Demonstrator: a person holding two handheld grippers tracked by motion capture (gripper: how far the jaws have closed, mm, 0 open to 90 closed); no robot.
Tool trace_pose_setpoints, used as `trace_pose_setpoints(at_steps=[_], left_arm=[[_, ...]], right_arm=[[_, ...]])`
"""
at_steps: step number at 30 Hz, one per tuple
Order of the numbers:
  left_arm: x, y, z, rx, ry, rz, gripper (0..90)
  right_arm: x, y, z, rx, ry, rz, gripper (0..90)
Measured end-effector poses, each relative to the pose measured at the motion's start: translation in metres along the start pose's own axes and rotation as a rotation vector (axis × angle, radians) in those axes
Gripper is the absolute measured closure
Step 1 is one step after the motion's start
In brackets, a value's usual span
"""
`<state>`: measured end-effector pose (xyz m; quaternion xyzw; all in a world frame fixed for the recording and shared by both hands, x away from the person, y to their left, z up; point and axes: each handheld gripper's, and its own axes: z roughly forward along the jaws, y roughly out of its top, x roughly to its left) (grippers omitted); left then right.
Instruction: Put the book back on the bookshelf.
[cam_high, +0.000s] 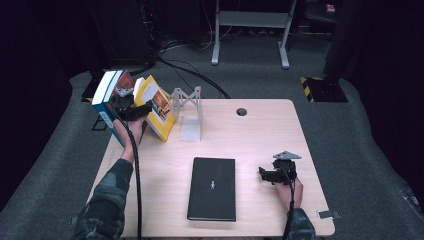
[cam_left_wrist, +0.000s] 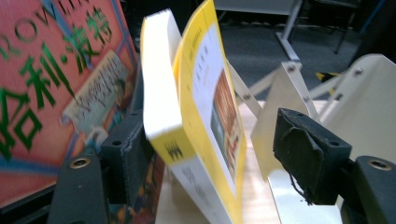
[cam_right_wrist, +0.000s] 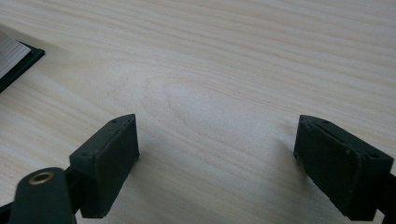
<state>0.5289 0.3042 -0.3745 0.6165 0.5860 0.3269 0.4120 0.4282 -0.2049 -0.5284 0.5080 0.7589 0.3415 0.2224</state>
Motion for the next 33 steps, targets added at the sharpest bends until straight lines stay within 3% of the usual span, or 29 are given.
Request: trace_pose_setpoints(at_steps=[9,23,33], left_arm=[[0.007,-0.018,-0.016,0.032,-0.078,-0.007,19.9],[-0.008,-0.046,-0.039,0.051,-0.174,0.077,15.4],[-0.013,-0.082,-0.041,0.126,-0.222,0.12,13.6]], right_arm=[[0.0,0.0,0.0,-0.001,-0.002,0.001,13.3],[0.0,0.0,0.0,0.0,-0.002,0.001,13.3],[0.0,0.0,0.0,0.002,0.0,0.001,13.3]])
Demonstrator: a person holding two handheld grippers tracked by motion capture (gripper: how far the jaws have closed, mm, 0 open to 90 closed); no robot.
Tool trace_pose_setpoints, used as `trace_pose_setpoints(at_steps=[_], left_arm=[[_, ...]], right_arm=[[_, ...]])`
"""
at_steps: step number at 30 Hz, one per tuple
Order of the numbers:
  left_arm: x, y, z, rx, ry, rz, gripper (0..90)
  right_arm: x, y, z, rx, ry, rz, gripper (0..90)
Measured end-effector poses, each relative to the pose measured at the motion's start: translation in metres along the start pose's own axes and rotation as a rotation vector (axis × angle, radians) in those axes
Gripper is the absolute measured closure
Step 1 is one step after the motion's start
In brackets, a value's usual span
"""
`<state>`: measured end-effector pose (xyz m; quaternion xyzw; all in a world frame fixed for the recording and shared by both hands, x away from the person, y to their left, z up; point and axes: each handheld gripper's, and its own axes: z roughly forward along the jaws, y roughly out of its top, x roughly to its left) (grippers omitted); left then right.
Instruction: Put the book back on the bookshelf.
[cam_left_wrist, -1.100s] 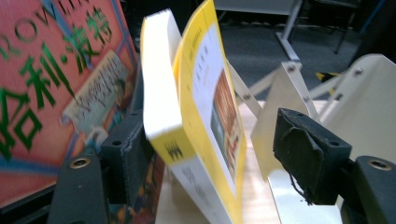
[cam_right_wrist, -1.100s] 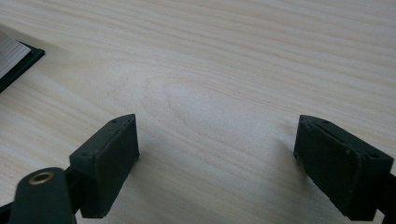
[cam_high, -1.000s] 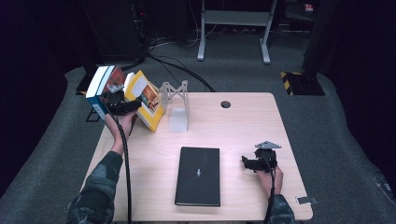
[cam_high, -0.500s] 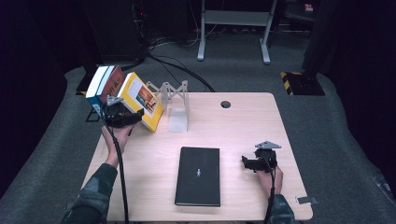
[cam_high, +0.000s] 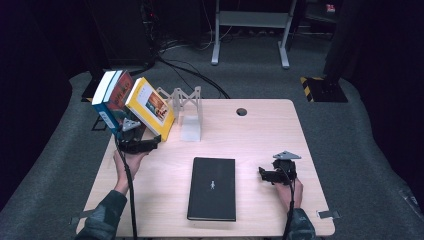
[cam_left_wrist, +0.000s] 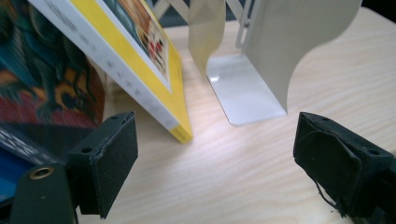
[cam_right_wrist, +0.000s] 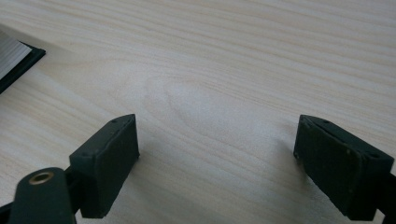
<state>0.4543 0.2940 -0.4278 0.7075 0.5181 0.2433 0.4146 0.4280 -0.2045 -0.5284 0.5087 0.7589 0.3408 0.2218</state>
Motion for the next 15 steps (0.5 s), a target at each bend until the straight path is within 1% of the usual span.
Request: trace_pose_setpoints(at_steps=[3,6,7,8,9,10,12,14,15], left_arm=[[-0.002,-0.01,0.002,0.017,-0.015,0.001,12.5],[-0.004,-0.023,0.006,0.047,-0.02,0.017,11.2],[-0.005,-0.028,0.008,0.059,-0.022,0.02,10.8],[-0.004,-0.033,0.011,0.071,-0.031,0.021,10.1],[-0.004,-0.039,0.013,0.08,-0.036,0.015,9.5],[-0.005,-0.044,0.015,0.085,-0.038,0.009,8.8],[-0.005,-0.054,0.018,0.108,-0.056,0.005,7.4],[-0.008,-0.061,0.021,0.128,-0.062,0.006,5.4],[-0.01,-0.066,0.022,0.133,-0.072,0.01,4.8]], right_arm=[[0.0,0.0,0.0,0.0,0.001,0.0,13.2],[0.0,0.0,0.0,-0.001,0.003,0.0,13.2],[0.001,0.0,0.0,-0.004,0.002,0.009,13.2],[0.001,0.0,0.0,-0.003,0.003,0.008,13.3],[0.0,0.0,-0.001,0.003,0.005,-0.006,13.3],[0.001,0.0,-0.001,0.002,0.005,-0.003,13.4],[0.001,0.0,-0.001,0.001,0.004,-0.001,13.3],[0.001,0.0,0.0,0.0,-0.002,0.0,13.3],[0.001,0.0,0.0,0.001,0.0,-0.001,13.3]])
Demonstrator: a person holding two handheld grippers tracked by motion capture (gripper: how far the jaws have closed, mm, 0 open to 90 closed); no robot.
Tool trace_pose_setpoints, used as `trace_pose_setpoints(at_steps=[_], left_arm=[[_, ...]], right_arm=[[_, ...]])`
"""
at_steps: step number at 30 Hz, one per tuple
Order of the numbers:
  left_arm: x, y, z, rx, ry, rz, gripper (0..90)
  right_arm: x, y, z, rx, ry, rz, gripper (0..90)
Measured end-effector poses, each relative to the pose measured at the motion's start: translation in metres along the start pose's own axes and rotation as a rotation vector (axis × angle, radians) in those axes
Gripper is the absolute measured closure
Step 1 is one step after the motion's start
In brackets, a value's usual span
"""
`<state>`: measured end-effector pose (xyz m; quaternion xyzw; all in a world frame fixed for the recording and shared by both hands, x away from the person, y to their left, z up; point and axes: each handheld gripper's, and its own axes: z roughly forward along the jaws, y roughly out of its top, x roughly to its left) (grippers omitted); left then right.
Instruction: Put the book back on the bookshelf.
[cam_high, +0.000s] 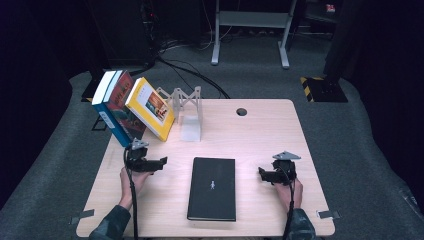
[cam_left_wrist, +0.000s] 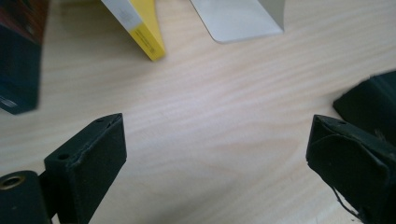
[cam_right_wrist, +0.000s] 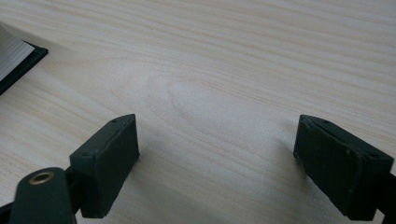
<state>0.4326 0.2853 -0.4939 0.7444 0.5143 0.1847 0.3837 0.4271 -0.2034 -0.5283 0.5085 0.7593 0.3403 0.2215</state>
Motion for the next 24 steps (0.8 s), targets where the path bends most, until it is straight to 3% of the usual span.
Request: trace_pose_setpoints(at_steps=[8,10,15,18,20,24], left_arm=[[-0.018,-0.023,0.005,0.059,-0.042,0.087,0.0],[-0.022,-0.027,0.005,0.065,-0.069,0.105,0.0],[-0.036,-0.037,0.003,0.075,-0.117,0.14,0.0],[-0.045,-0.041,0.002,0.08,-0.148,0.166,0.0],[-0.05,-0.042,0.003,0.085,-0.165,0.17,0.0],[-0.062,-0.044,0.006,0.1,-0.199,0.201,0.0]], right_arm=[[0.002,0.0,-0.001,0.001,0.005,-0.001,13.1],[0.003,-0.001,-0.001,0.003,0.005,-0.003,12.3],[0.008,0.0,-0.002,0.048,0.022,-0.009,0.0],[0.013,0.001,-0.006,0.045,0.123,0.055,0.0],[0.024,0.006,-0.011,0.058,0.184,0.068,0.0],[0.061,0.022,-0.024,0.034,0.267,0.009,0.5]])
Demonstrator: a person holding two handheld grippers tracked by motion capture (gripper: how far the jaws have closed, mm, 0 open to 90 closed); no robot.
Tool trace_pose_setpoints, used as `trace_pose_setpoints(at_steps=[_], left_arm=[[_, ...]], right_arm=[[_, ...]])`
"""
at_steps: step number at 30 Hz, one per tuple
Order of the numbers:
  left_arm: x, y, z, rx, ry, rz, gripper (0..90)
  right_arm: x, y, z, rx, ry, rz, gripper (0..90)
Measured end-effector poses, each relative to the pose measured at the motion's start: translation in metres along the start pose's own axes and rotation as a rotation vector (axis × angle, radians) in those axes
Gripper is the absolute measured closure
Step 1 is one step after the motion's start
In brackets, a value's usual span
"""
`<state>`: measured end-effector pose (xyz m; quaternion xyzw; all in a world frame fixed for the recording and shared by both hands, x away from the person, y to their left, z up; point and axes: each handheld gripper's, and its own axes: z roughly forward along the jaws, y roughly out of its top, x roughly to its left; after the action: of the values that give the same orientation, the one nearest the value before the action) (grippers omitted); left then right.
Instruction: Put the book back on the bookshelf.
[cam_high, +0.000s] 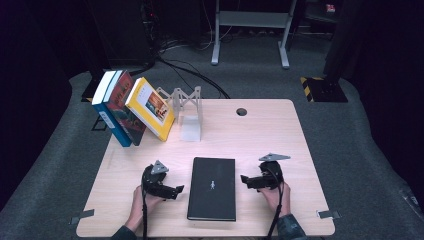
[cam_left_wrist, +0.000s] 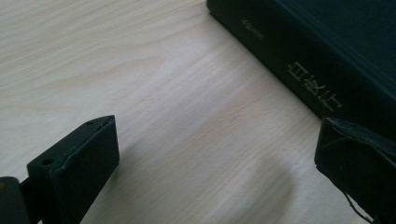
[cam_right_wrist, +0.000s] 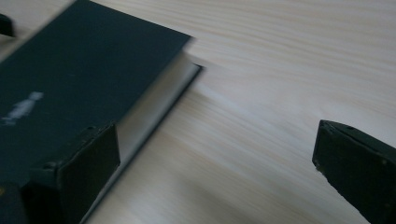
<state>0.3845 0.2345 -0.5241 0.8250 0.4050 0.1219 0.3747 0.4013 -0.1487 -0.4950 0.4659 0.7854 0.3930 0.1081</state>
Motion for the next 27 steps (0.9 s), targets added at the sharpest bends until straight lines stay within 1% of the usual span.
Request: trace_pose_setpoints(at_steps=[1,2,4,5,7,8,9,10,12,14,15,17,18,19,20,22,23,24,25,27], left_arm=[[-0.001,0.0,0.0,0.005,-0.008,0.005,0.0],[-0.003,0.001,0.001,0.0,-0.011,-0.003,0.0],[-0.006,0.001,0.002,0.003,-0.019,0.002,0.0],[-0.007,0.001,0.003,0.002,-0.025,0.003,0.0],[-0.011,0.001,0.005,0.006,-0.025,0.014,0.0],[-0.013,0.001,0.006,0.005,-0.02,0.017,0.0],[-0.014,0.002,0.006,0.006,-0.012,0.027,0.0],[-0.014,0.002,0.006,0.01,-0.018,0.027,0.0],[-0.014,0.002,0.006,0.001,-0.012,0.015,0.0],[-0.014,0.003,0.006,0.005,-0.012,0.014,0.0],[-0.015,0.003,0.005,0.006,-0.01,0.009,0.0],[-0.014,0.005,0.006,-0.008,-0.004,0.0,0.0],[-0.014,0.006,0.006,-0.007,-0.01,-0.006,0.0],[-0.015,0.006,0.007,-0.032,-0.008,-0.031,0.0],[-0.014,0.009,0.007,-0.031,-0.009,-0.03,0.0],[-0.014,0.011,0.007,-0.024,0.0,-0.023,0.0],[-0.013,0.012,0.007,-0.022,-0.001,-0.022,0.0],[-0.013,0.012,0.007,-0.016,-0.007,-0.028,0.0],[-0.013,0.013,0.008,-0.012,-0.005,-0.028,0.0],[-0.013,0.014,0.008,-0.007,0.001,-0.025,0.0]], right_arm=[[0.012,0.005,0.002,0.006,0.021,-0.025,1.2],[0.018,0.007,0.004,0.012,0.034,-0.038,1.2],[0.032,0.011,0.011,0.039,0.056,-0.07,1.6],[0.038,0.012,0.016,0.057,0.061,-0.09,1.8],[0.047,0.013,0.025,0.101,0.057,-0.106,4.0],[0.048,0.013,0.028,0.113,0.046,-0.116,2.3],[0.047,0.012,0.03,0.108,0.054,-0.111,2.3],[0.047,0.012,0.03,0.115,0.061,-0.092,2.1],[0.045,0.011,0.03,0.11,0.064,-0.088,2.2],[0.046,0.01,0.03,0.115,0.064,-0.073,2.2],[0.047,0.01,0.03,0.112,0.057,-0.071,2.2],[0.045,0.011,0.03,0.106,0.055,-0.099,2.2],[0.045,0.011,0.03,0.108,0.06,-0.094,2.2],[0.046,0.011,0.03,0.115,0.063,-0.082,2.2],[0.044,0.011,0.031,0.11,0.065,-0.094,2.2],[0.043,0.01,0.031,0.11,0.074,-0.082,2.3],[0.043,0.01,0.031,0.12,0.076,-0.071,2.4],[0.043,0.01,0.031,0.113,0.073,-0.072,2.5],[0.043,0.01,0.031,0.109,0.07,-0.084,2.5],[0.045,0.01,0.03,0.116,0.069,-0.066,2.5]])
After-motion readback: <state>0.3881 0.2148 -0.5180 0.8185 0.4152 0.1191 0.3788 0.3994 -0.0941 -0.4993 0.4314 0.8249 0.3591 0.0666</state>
